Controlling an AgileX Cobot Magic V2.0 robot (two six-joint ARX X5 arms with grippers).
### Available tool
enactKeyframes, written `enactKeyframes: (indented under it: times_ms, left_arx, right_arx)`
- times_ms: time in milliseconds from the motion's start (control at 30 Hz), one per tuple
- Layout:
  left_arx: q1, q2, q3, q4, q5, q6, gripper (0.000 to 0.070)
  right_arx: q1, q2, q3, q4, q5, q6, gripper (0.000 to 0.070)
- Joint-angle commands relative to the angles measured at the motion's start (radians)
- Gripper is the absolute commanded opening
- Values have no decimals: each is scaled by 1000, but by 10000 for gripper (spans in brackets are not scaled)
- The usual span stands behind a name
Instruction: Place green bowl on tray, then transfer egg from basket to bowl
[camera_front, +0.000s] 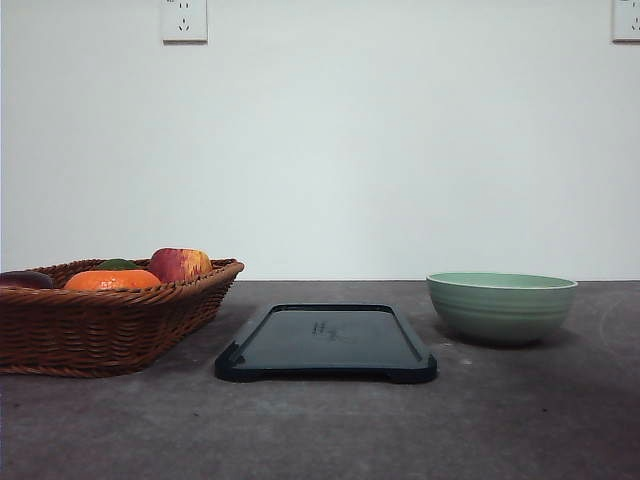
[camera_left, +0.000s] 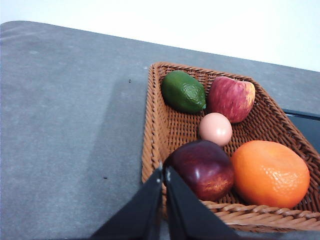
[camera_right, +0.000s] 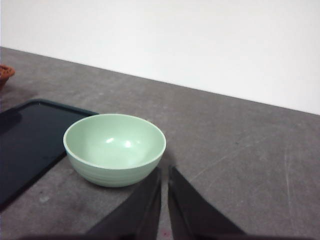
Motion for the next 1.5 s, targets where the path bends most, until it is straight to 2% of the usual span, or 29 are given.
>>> enactKeyframes:
  times_ms: [0, 133, 233, 333, 433, 500, 567, 633, 800, 900, 1033, 1167, 1467]
  left_arx:
    - [-1, -2, -16, -16, -2, -8, 0]
    - [-1, -2, -15, -16, -2, -61, 0]
    - [-1, -2, -15, -16, -2, -150, 0]
    - [-1, -2, -15, -15, -2, -216, 0]
    - [-1, -2, -14, -15, -1, -293, 0]
    - [-1, -2, -9, -8, 0, -355, 0]
    - [-1, -2, -8, 30, 5, -400, 0]
    - [-1, -2, -8, 85, 5, -413, 0]
    - [-1, -2, -8, 258, 6, -413, 0]
    - [-1, -2, 10, 277, 6, -413, 0]
    - [-1, 6, 88, 189, 6, -408, 0]
    - [-1, 46, 198, 76, 6, -363, 0]
    - [-1, 234, 467, -151, 6, -240, 0]
  right_arx:
    - [-1, -1, -4, 9, -3, 11, 18]
    - [-1, -1, -4, 7, -2, 23, 17]
    - [-1, -1, -4, 6, 27, 78, 9]
    - [-1, -1, -4, -8, 45, 210, 8]
    - [-1, -1, -3, -10, 82, 413, 8]
    - [-1, -1, -3, 0, 100, 514, 8]
    - [-1, -1, -3, 0, 102, 595, 8]
    - [-1, -1, -2, 1, 98, 635, 8]
    - [0, -1, -1, 38, 74, 647, 7]
    - [0, 0, 20, 44, 74, 677, 7]
    - [0, 12, 71, 33, 72, 676, 7]
    - [0, 49, 142, 24, 40, 661, 7]
    - [0, 205, 356, -160, -23, 519, 7]
